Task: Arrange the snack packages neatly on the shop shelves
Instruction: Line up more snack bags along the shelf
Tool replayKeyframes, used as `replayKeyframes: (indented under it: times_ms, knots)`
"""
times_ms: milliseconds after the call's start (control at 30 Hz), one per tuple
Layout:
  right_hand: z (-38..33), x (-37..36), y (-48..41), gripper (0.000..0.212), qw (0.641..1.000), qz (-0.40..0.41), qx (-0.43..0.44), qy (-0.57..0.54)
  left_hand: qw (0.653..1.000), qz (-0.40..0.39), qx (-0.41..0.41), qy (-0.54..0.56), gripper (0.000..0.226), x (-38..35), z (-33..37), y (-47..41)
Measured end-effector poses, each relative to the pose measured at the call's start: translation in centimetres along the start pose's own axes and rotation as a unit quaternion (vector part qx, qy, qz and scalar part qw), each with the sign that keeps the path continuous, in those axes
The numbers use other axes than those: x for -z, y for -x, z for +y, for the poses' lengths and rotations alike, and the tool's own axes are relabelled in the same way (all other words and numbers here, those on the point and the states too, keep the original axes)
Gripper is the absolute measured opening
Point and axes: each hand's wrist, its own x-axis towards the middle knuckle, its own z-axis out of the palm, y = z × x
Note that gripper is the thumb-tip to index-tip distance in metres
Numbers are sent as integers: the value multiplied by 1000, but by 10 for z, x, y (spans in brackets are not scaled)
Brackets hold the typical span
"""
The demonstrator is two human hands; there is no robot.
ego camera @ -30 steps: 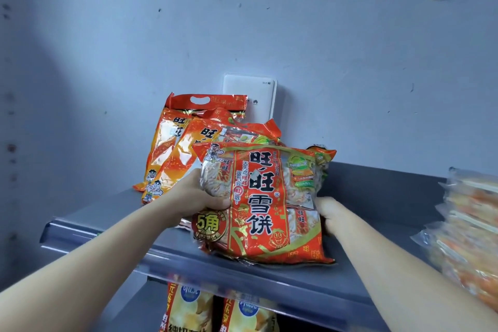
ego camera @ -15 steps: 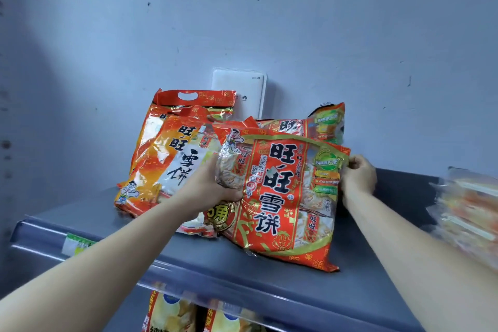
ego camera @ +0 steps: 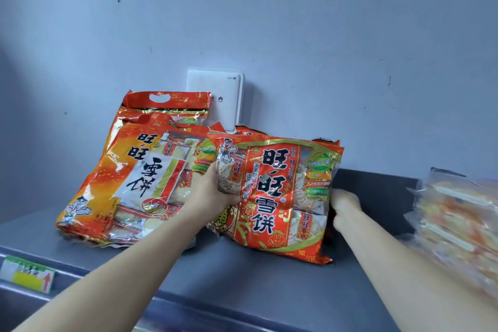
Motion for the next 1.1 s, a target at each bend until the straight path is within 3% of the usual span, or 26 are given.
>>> replayKeyframes:
  times_ms: [100, 233, 333, 433, 633, 800, 867, 967, 1100]
  knots:
    - [-20, -9, 17, 17, 987, 91, 66, -112, 998, 29, -5, -60, 96, -3, 2, 1]
    - [-59, -27, 53, 25, 934, 149, 321, -45, 977, 69, -30, -200, 97, 1, -5, 2]
    - [-76, -48, 81, 28, 866, 103, 484, 69, 972, 42, -49, -228, 93, 11, -11, 3]
    - [-79, -80, 106, 24, 820, -1, 547, 169, 966, 40, -42, -253, 93, 38, -21, -2]
    - [-71, -155, 128, 26, 773, -170, 522, 319, 946, 114, 23, -304, 79, 119, -60, -30]
    - [-74, -215, 121, 31, 768, -218, 452, 397, 945, 83, 96, -303, 92, 157, -98, -59]
    - [-77, -239, 113, 35, 767, -218, 428, 425, 962, 58, 123, -238, 109, 168, -112, -74]
    - [-78, -267, 102, 37, 787, -221, 380, 434, 982, 1, 183, -38, 124, 180, -118, -89]
    - [-80, -294, 81, 27, 816, -183, 332, 436, 974, -34, 214, 62, 104, 188, -126, -100]
